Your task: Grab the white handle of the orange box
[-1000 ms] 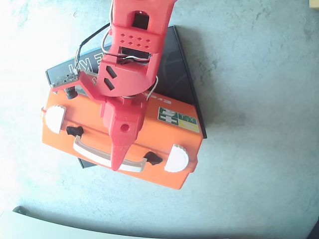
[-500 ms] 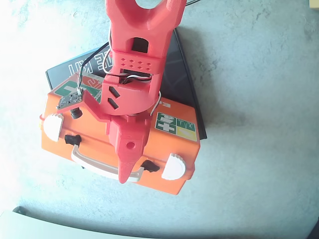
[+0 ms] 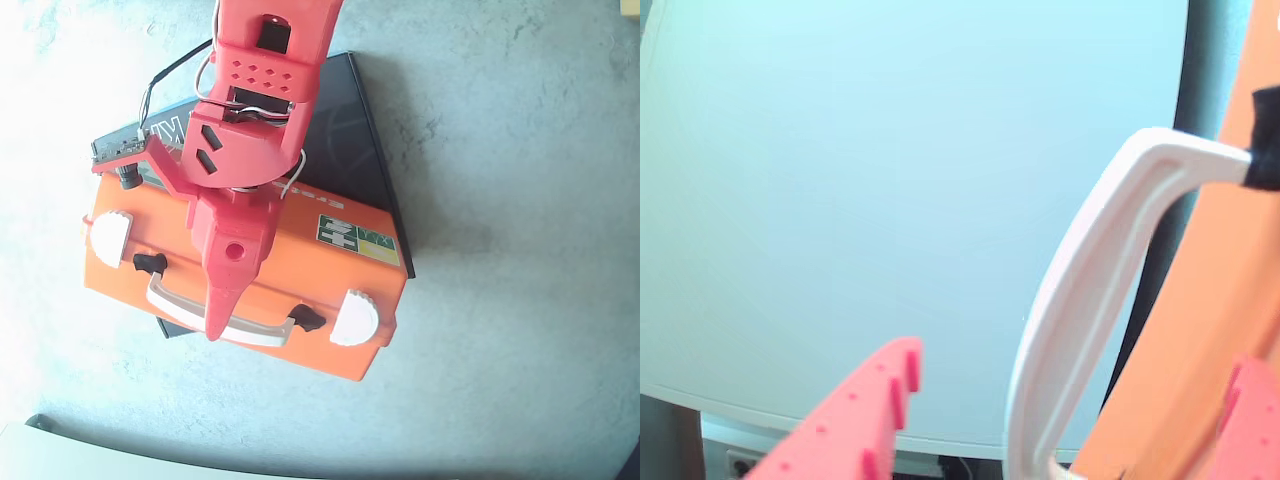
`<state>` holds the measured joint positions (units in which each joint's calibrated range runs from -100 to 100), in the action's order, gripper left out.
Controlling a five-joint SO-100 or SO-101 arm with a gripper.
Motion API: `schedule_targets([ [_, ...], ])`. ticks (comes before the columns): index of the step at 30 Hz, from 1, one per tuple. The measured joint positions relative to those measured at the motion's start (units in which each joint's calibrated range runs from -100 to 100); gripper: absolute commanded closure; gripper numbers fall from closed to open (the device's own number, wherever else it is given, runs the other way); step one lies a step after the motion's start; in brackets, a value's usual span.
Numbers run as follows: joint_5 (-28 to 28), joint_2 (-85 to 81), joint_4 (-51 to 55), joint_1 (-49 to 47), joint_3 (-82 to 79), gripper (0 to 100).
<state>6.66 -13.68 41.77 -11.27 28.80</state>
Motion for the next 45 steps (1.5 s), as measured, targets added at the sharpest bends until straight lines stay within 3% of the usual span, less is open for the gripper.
schedule_targets([
  [15,0.2,0.3,0.0,4.4,-0.6,62],
  [38,0.1,25.9,-0.1,9.0,31.2,62],
  [45,0.1,30.5,-5.8,8.1,32.1,62],
])
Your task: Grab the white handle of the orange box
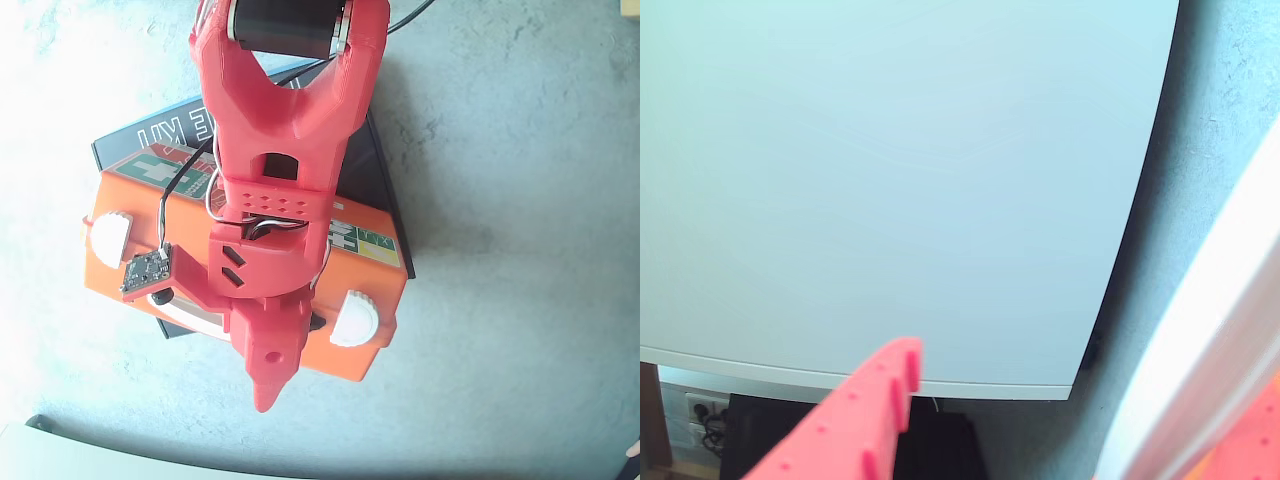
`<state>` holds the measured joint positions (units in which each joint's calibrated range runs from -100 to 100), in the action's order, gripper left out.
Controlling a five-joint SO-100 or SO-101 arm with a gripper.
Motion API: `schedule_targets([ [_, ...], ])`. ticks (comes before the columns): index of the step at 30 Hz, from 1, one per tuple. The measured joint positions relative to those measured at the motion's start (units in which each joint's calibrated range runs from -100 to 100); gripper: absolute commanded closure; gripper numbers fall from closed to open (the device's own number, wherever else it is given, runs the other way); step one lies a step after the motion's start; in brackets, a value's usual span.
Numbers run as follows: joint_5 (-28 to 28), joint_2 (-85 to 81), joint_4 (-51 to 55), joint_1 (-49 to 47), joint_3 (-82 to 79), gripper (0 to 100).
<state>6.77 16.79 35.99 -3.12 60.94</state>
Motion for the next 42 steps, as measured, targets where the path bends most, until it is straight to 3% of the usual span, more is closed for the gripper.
schedule_targets([
  [7,0.0,3.0,-6.4,-3.1,1.1,73],
  [14,-0.3,7.7,-10.7,-3.9,5.9,73],
  [19,-3.7,12.2,-11.0,-4.0,11.7,74],
  [21,-4.3,13.5,-11.0,-4.0,13.5,80],
  [24,-4.6,13.8,-11.0,-4.0,13.8,99],
  [25,-4.6,13.8,-11.0,-4.0,13.9,100],
  [32,-5.9,13.6,-11.1,-5.0,13.9,99],
  [38,-13.9,11.2,-10.8,-6.3,8.0,99],
  [42,-17.9,6.8,-4.5,-9.3,-0.3,99],
])
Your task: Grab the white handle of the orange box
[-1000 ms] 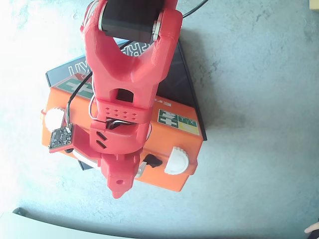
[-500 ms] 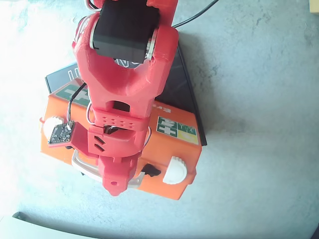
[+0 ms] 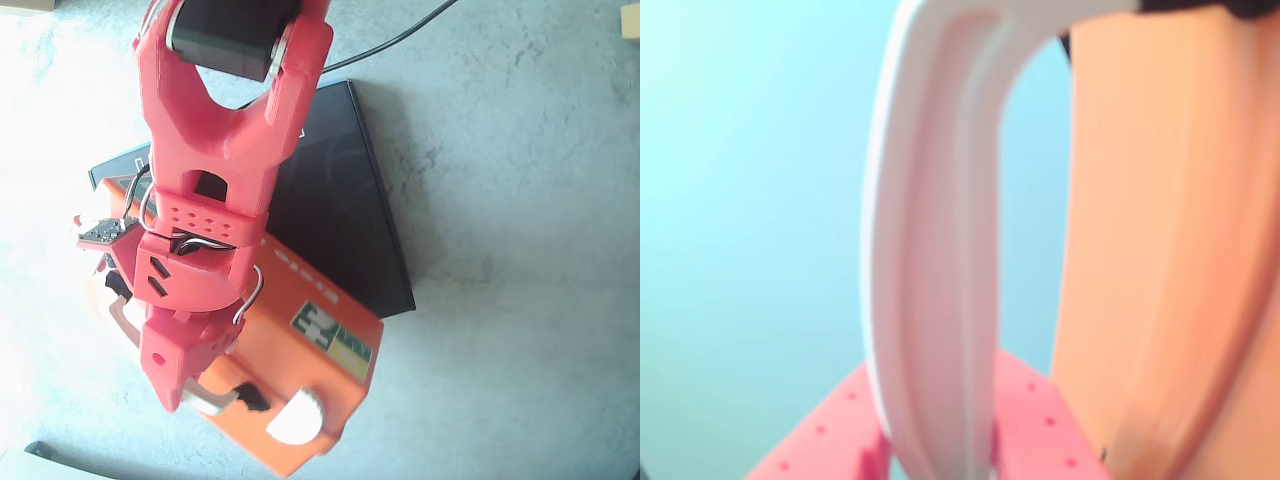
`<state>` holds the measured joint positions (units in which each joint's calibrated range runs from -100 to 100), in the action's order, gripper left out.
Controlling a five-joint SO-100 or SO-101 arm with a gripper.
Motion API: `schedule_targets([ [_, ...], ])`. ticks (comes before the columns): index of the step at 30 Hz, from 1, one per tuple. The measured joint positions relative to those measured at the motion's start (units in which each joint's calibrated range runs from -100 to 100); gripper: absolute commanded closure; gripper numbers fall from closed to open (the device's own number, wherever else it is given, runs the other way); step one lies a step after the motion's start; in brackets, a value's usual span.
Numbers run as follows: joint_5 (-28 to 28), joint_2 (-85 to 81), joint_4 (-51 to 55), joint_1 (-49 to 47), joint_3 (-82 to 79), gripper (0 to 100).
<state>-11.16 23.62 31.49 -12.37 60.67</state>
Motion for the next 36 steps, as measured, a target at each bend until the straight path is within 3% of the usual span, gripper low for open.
schedule_targets([
  [5,-0.9,-5.6,11.2,0.4,-12.8,99],
  [10,-1.0,-9.6,11.4,-1.3,-31.3,99],
  [18,-1.4,-24.4,-9.2,-4.1,-68.0,99],
  [27,-1.4,-46.0,-40.5,-1.8,-102.3,99],
  [36,-1.8,-55.8,-44.7,3.8,-124.3,99],
])
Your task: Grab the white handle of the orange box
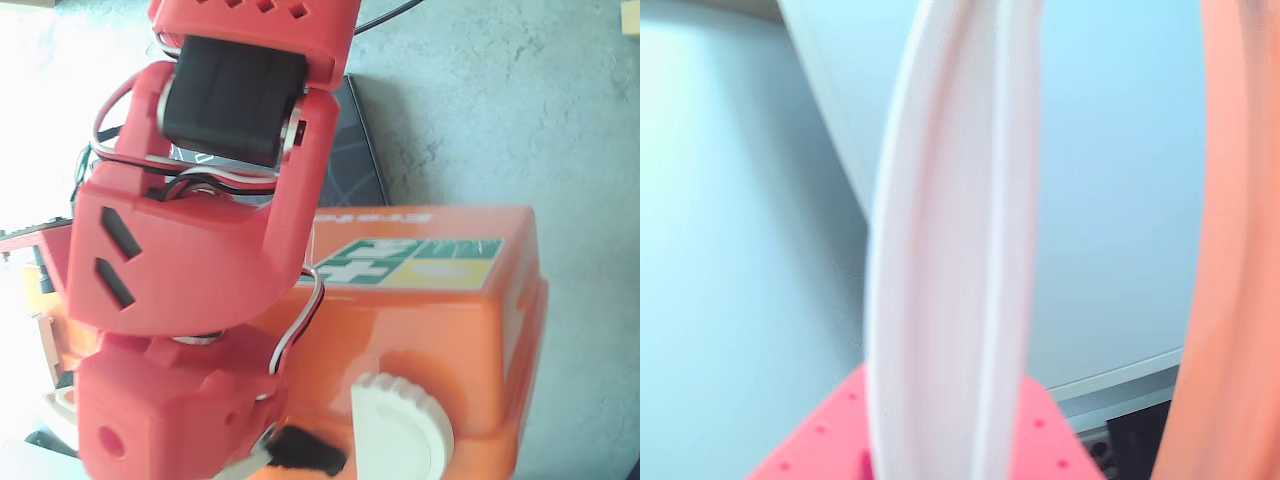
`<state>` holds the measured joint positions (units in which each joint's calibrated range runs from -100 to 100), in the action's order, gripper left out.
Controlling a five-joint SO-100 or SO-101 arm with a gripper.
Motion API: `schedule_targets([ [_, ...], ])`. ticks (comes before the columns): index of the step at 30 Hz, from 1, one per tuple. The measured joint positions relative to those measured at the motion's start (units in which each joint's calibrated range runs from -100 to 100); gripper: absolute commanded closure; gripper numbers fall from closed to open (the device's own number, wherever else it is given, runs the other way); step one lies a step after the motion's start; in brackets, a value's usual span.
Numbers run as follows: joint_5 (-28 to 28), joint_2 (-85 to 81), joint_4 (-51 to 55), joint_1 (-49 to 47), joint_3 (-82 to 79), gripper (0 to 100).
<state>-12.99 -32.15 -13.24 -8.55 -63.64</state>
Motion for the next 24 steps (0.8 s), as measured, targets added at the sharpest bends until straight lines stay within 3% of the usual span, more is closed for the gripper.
schedule_targets([
  [9,-1.7,1.6,-2.2,-0.4,-24.1,99],
  [24,-0.7,1.4,-2.3,-0.1,-25.0,99],
])
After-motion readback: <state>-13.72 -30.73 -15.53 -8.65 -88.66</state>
